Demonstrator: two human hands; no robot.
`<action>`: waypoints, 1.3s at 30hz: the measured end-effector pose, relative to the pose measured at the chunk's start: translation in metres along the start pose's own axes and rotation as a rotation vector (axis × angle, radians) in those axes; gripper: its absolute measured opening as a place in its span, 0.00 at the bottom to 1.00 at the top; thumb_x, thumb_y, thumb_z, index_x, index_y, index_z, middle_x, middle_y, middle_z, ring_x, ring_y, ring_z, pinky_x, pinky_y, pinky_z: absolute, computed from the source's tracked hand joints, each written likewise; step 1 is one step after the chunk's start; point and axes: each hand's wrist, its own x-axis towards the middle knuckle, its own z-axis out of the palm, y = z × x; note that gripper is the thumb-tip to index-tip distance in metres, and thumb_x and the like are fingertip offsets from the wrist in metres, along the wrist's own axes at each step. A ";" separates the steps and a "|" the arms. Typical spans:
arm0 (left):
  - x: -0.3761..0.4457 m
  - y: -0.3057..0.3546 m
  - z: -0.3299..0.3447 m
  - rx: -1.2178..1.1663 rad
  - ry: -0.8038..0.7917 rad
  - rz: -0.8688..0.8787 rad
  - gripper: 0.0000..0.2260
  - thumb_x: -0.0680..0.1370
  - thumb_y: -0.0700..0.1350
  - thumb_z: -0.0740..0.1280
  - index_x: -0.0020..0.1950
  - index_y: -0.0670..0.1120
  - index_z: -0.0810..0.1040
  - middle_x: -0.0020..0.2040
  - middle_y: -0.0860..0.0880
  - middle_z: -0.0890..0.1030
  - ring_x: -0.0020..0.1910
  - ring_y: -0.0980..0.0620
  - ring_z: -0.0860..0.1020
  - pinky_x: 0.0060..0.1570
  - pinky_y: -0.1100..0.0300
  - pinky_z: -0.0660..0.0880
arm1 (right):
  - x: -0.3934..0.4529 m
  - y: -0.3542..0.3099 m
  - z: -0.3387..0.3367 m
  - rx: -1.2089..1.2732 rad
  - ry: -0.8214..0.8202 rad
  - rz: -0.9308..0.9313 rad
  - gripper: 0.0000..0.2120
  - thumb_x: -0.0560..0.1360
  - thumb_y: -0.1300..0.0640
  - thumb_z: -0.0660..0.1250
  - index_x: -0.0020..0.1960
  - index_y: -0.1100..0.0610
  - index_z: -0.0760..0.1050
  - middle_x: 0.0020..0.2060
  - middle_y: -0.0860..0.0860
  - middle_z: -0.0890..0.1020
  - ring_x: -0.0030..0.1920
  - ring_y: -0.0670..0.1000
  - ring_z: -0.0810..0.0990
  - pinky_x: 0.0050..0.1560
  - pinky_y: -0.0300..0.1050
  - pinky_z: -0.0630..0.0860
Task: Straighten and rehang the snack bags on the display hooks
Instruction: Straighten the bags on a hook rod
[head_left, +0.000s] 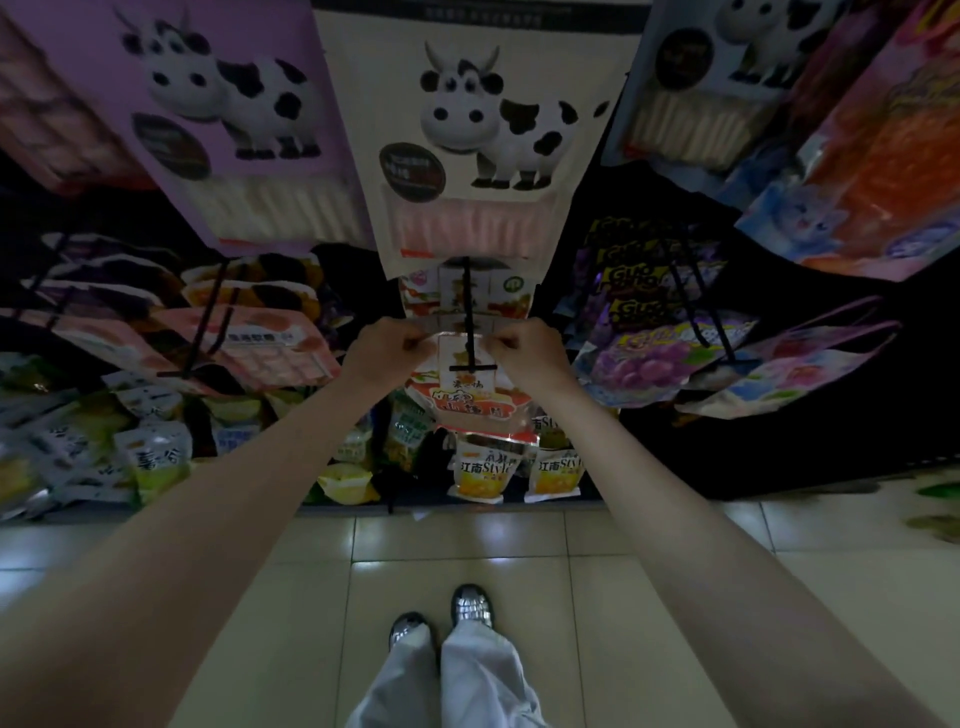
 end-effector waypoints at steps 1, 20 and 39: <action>0.001 0.000 0.001 -0.002 0.017 -0.006 0.11 0.78 0.44 0.63 0.55 0.42 0.81 0.42 0.42 0.82 0.48 0.43 0.80 0.40 0.57 0.71 | 0.000 -0.002 0.001 -0.008 0.013 0.009 0.12 0.78 0.56 0.63 0.41 0.58 0.81 0.26 0.45 0.72 0.29 0.42 0.70 0.31 0.36 0.66; -0.108 -0.063 -0.072 -0.089 0.349 -0.062 0.13 0.78 0.34 0.60 0.62 0.41 0.74 0.59 0.41 0.76 0.51 0.40 0.78 0.43 0.54 0.76 | -0.061 -0.077 0.015 -0.141 0.213 -0.380 0.13 0.77 0.63 0.59 0.61 0.58 0.74 0.52 0.55 0.80 0.52 0.54 0.77 0.50 0.51 0.75; -0.149 -0.262 -0.171 0.041 0.114 0.072 0.19 0.76 0.34 0.62 0.67 0.40 0.69 0.63 0.40 0.71 0.56 0.38 0.74 0.51 0.50 0.73 | 0.027 -0.146 0.192 -0.349 0.094 -0.095 0.32 0.76 0.65 0.63 0.75 0.51 0.54 0.72 0.56 0.55 0.69 0.63 0.61 0.59 0.53 0.72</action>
